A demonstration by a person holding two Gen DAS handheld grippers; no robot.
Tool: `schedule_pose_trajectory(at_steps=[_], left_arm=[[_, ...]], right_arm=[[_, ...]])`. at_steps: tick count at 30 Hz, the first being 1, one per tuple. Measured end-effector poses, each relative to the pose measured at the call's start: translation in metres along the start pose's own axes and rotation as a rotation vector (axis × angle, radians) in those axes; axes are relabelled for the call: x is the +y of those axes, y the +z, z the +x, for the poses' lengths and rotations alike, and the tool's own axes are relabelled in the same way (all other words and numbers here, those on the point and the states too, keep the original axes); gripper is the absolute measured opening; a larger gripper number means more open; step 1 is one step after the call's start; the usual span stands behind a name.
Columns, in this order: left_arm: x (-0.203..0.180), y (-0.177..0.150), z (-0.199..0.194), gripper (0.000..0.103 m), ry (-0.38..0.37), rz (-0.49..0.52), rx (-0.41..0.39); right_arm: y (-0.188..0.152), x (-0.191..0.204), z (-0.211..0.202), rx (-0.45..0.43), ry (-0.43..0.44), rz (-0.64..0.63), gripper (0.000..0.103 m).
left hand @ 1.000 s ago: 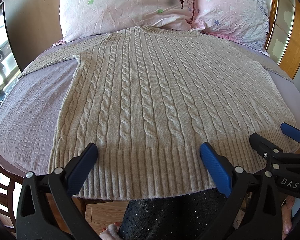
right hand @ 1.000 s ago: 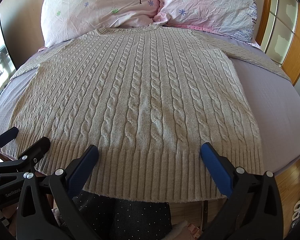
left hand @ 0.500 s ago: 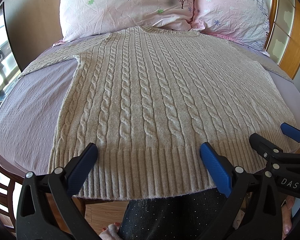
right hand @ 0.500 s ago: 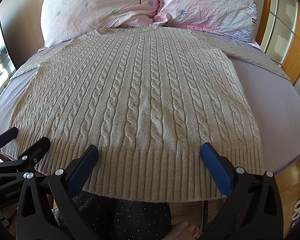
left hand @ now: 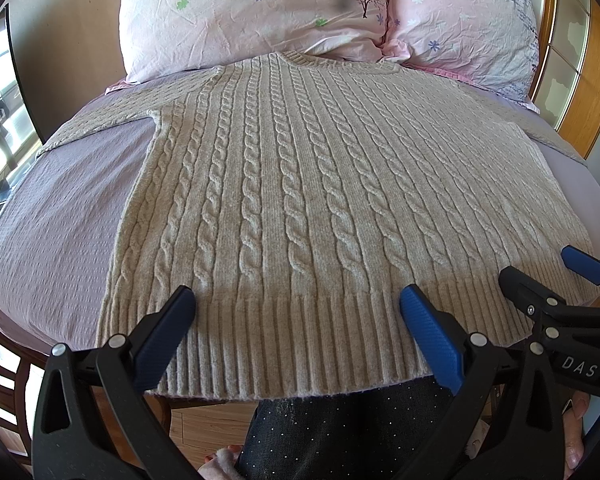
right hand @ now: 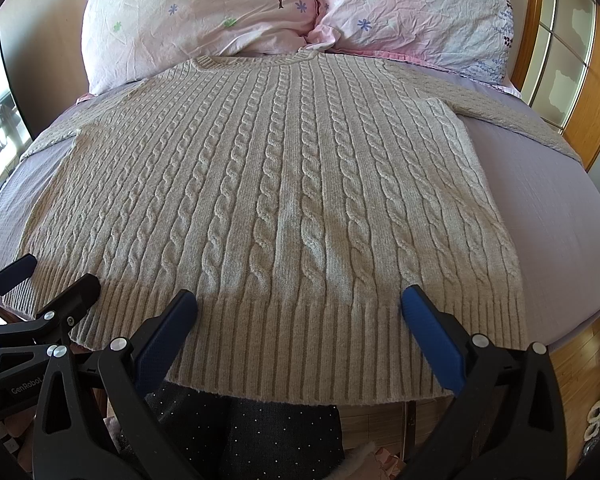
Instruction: Fold small clothes
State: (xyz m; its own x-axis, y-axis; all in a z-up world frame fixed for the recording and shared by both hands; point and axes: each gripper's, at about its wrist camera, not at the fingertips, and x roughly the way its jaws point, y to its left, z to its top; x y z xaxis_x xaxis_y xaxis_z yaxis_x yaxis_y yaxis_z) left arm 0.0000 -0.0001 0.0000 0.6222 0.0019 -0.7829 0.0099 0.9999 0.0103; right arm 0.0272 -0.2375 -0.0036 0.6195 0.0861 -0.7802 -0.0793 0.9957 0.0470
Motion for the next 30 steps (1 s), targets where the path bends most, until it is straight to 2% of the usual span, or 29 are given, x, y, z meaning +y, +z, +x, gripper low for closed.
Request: schedule_pose_trajectory(at_steps=[30], left_arm=[[0.0000,0.0000,0.0000,0.101,0.000,0.000,0.000]], right_arm=[[0.0006,0.0017,-0.0027,-0.013,0.002,-0.008,0.102]])
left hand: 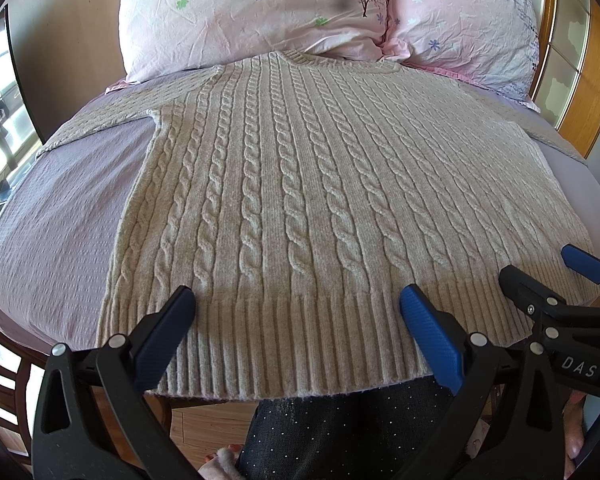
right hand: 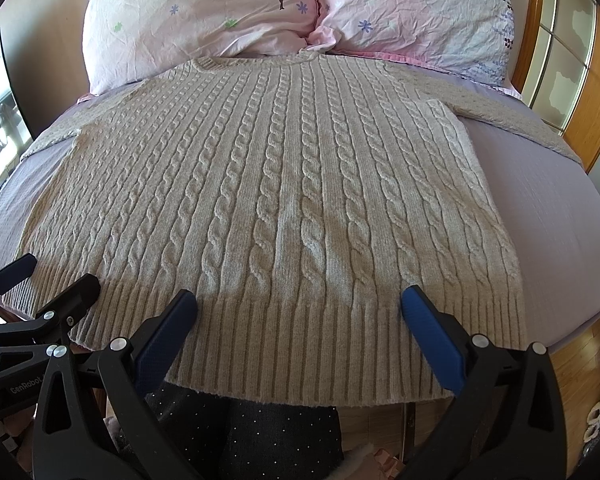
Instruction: Fold small clothes
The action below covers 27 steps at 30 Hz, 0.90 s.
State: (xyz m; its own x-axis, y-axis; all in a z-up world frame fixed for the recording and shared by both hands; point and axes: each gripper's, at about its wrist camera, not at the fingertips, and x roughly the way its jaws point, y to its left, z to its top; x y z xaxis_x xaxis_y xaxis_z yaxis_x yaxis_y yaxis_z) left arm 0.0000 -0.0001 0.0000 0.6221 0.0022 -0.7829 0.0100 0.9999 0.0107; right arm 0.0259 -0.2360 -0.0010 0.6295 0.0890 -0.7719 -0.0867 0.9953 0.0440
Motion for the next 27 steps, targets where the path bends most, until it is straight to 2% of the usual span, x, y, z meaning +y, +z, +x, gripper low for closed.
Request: schedule_pose_trajectory(at_steps=[8,11,15,19,20,21,23,24,27], left_arm=[[0.002,0.001,0.002,0.101,0.001,0.003,0.002],[0.001,0.003,0.002,0.101,0.000,0.007,0.009],[-0.001,0.012,0.006,0.101,0.004,0.004,0.020],[0.011,0.035,0.004,0.101,0.023,-0.028,-0.036],[0.015,0.042,0.003,0.101,0.020,-0.041,-0.054],[0.020,0.050,0.002,0.101,0.020,-0.056,-0.079],[0.033,0.065,0.000,0.101,0.033,-0.078,-0.131],[0.038,0.072,0.001,0.101,0.036,-0.081,-0.144],[0.057,0.095,0.010,0.101,-0.004,-0.105,-0.161]], right_arm=[[-0.001,-0.010,0.000,-0.058,0.122,-0.128,0.102],[0.012,-0.031,0.000,-0.047,0.192,-0.105,0.102],[0.048,-0.102,0.000,-0.074,0.147,0.062,0.102],[0.088,-0.204,0.017,-0.081,0.086,0.303,0.102],[0.098,-0.233,0.026,-0.071,0.059,0.371,0.098],[0.106,-0.258,0.034,-0.060,0.032,0.432,0.088],[0.119,-0.307,0.051,-0.038,0.002,0.552,0.078],[0.125,-0.327,0.059,-0.036,0.004,0.609,0.071],[0.129,-0.385,0.078,-0.042,0.029,0.824,0.061]])
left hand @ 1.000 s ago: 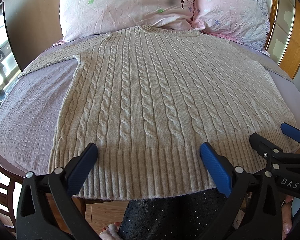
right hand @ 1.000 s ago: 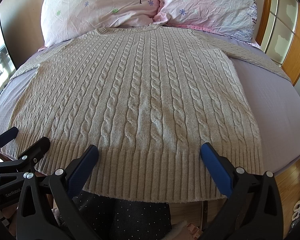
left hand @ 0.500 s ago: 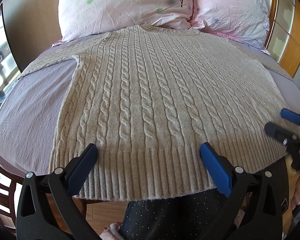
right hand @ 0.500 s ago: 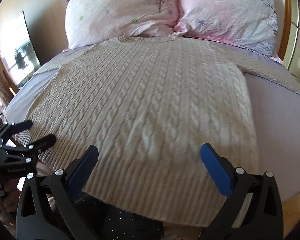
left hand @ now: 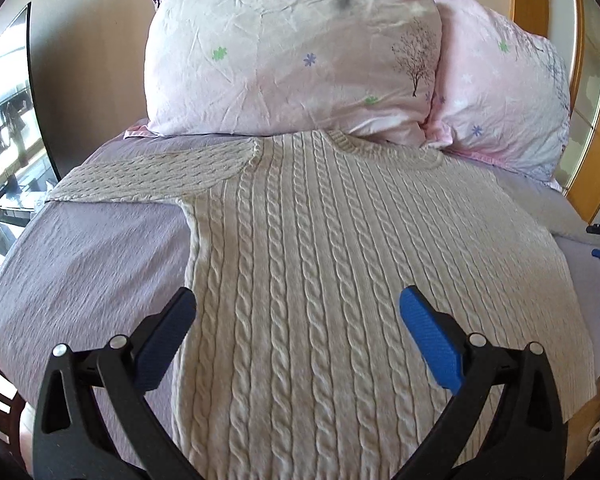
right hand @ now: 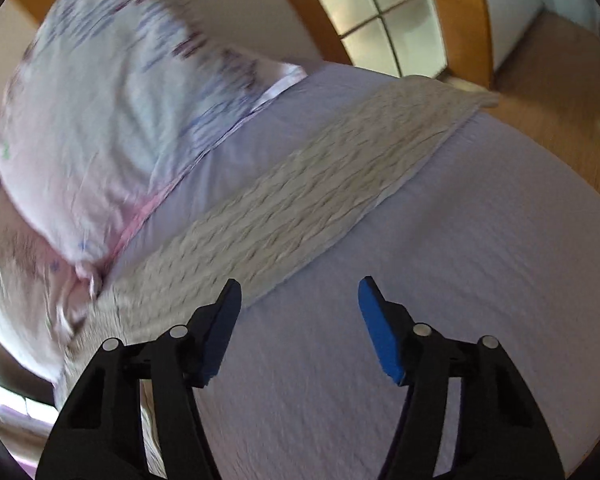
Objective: Fold small clothes
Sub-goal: 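Grasp one sweater side with the right tool and fold it inward, then grasp the other sweater side with the left tool and fold it inward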
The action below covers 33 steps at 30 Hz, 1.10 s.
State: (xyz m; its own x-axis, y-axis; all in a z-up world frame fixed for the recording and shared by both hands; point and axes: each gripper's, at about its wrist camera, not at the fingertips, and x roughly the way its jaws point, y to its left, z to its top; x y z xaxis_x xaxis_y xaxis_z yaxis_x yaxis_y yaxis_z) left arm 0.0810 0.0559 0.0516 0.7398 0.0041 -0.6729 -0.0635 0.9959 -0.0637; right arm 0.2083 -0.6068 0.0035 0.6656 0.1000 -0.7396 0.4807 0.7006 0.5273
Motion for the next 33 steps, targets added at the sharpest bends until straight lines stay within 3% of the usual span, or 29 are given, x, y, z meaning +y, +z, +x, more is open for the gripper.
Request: schedule_pose_trajectory(at_steps=[3,7,8,9,12,15,18,21,23,25,27,28,29,32,33], left_arm=[[0.027,0.014,0.013,0.101,-0.077,-0.100,0.006],[0.063,0.021,0.025,0.101,-0.086,-0.219,0.012],[0.070,0.022,0.027,0.101,-0.075,-0.235,0.011],[0.077,0.023,0.029,0.101,-0.062,-0.246,0.010],[0.103,0.026,0.027,0.101,-0.024,-0.282,-0.011],[0.136,0.032,0.021,0.101,0.022,-0.337,-0.044],[0.174,0.038,0.020,0.097,0.069,-0.429,-0.058],[0.208,0.043,0.026,0.086,0.069,-0.527,-0.042],[0.221,0.046,0.033,0.084,0.063,-0.561,-0.020],[0.231,0.050,0.043,0.084,0.065,-0.587,0.003],[0.240,0.055,0.052,0.084,0.066,-0.614,0.023],[0.246,0.057,0.058,0.084,0.059,-0.635,0.036],[0.250,0.059,0.062,0.084,0.048,-0.653,0.046],[0.269,0.066,0.084,0.084,0.056,-0.694,0.087],[0.275,0.067,0.090,0.084,0.060,-0.707,0.095]], right_arm=[[0.031,-0.030,0.011,-0.044,-0.003,0.153,0.053],[0.059,-0.052,0.023,-0.119,0.019,0.265,0.044],[0.063,-0.055,0.026,-0.137,0.018,0.276,0.034],[0.067,-0.056,0.029,-0.142,0.002,0.276,0.012],[0.067,-0.046,0.027,-0.172,0.007,0.227,0.011],[0.052,0.016,-0.002,-0.266,0.064,0.004,0.010],[0.017,0.110,-0.027,-0.253,0.228,-0.228,0.010],[-0.038,0.217,-0.029,-0.165,0.401,-0.455,0.010],[-0.081,0.277,-0.018,-0.082,0.486,-0.577,0.010],[-0.129,0.330,0.005,0.035,0.518,-0.702,0.011],[-0.190,0.372,0.037,0.217,0.488,-0.860,0.020],[-0.205,0.380,0.045,0.273,0.475,-0.897,0.024],[-0.220,0.384,0.048,0.314,0.466,-0.929,0.034],[-0.212,0.378,0.038,0.225,0.479,-0.934,0.075],[-0.203,0.373,0.033,0.187,0.477,-0.922,0.079]])
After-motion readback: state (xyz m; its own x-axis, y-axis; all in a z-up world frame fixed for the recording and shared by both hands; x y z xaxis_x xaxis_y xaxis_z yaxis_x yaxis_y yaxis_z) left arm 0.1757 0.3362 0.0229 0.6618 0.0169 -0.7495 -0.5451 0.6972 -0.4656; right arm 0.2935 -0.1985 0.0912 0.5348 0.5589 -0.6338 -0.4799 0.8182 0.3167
